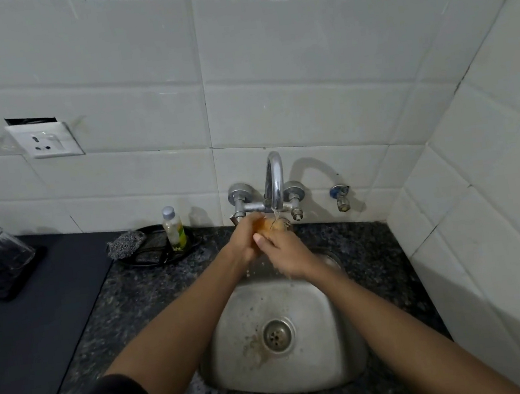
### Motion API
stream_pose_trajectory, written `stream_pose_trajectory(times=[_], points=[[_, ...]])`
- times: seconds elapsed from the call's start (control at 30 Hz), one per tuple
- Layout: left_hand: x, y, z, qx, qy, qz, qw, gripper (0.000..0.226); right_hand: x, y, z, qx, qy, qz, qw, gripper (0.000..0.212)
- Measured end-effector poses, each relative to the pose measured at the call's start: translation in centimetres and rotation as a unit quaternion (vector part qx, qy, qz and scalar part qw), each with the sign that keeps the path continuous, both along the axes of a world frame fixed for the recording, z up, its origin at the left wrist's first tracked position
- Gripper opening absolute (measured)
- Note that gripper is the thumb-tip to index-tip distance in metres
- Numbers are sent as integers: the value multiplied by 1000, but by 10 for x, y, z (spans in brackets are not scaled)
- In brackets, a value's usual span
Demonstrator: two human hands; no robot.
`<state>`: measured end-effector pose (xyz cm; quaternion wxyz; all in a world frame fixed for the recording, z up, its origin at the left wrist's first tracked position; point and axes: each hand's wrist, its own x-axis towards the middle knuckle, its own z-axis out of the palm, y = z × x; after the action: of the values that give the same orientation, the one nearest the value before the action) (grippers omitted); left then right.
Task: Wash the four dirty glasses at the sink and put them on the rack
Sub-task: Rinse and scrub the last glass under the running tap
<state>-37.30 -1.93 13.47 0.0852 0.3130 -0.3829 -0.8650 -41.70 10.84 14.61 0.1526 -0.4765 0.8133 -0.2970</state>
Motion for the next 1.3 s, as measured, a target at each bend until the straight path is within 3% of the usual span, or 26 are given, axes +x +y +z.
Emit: stream_pose_trajectory(times=[0.07, 0.13, 0.2, 0.23, 0.3, 0.37, 0.43, 0.53, 0.6, 0.67, 0.73, 0.8, 0.87, 0.93, 1.0, 1.07, 1.17, 1.3], points=[[1, 2, -2, 23, 13, -2, 1000, 27, 0, -5, 1, -7, 40, -1, 999, 32], [3, 2, 0, 34, 3, -17, 999, 35, -5, -1, 1, 33, 192, 34, 980, 27], [5, -2, 2, 18, -19, -38, 999, 37, -11, 6, -7, 74, 263, 65, 960, 22], [6, -2, 3, 8, -24, -41, 999, 32, -10, 10, -10, 75, 234, 63, 967, 21], [6, -2, -1, -7, -17, -30, 999, 20, -3, 12, -9, 21, 77, 41, 996, 25], [6, 2, -2, -2, -3, -27, 1000, 21, 1, 4, -5, -44, -13, 4, 999, 31], [5, 4, -1, 19, 8, -39, 999, 30, -2, 1, -5, -61, 49, 1, 997, 33], [6, 1, 4, 25, -33, -72, 997, 37, -10, 12, -8, 32, 216, 56, 974, 24], [6, -2, 3, -3, -53, -55, 997, 28, -9, 18, -11, 30, 160, 42, 986, 18], [5, 1, 2, -8, -28, -34, 999, 21, 0, 13, -4, -26, -13, 0, 1000, 21], [3, 4, 0, 1, -6, -24, 1000, 25, 6, 3, 2, -69, -105, -38, 991, 26], [3, 4, 0, 12, 7, -28, 1000, 30, 3, 3, 5, -54, 26, -14, 998, 24], [3, 3, 2, 3, -13, -48, 999, 33, -2, 10, 2, 46, 211, 59, 975, 30], [5, 1, 3, -7, -48, -54, 997, 30, -5, 16, -6, 79, 240, 75, 965, 40], [6, 0, 2, -14, -57, -38, 998, 23, 5, 15, -6, 26, 100, 43, 994, 29], [5, 2, -1, -6, -44, -21, 999, 23, 13, 6, -3, -46, -110, -8, 993, 23], [9, 3, -5, 7, -12, -25, 1000, 38, 16, -3, 3, -76, -310, -71, 945, 31], [16, 3, -4, 6, 26, 5, 1000, 20, 17, 4, 10, -140, -505, -146, 839, 29]])
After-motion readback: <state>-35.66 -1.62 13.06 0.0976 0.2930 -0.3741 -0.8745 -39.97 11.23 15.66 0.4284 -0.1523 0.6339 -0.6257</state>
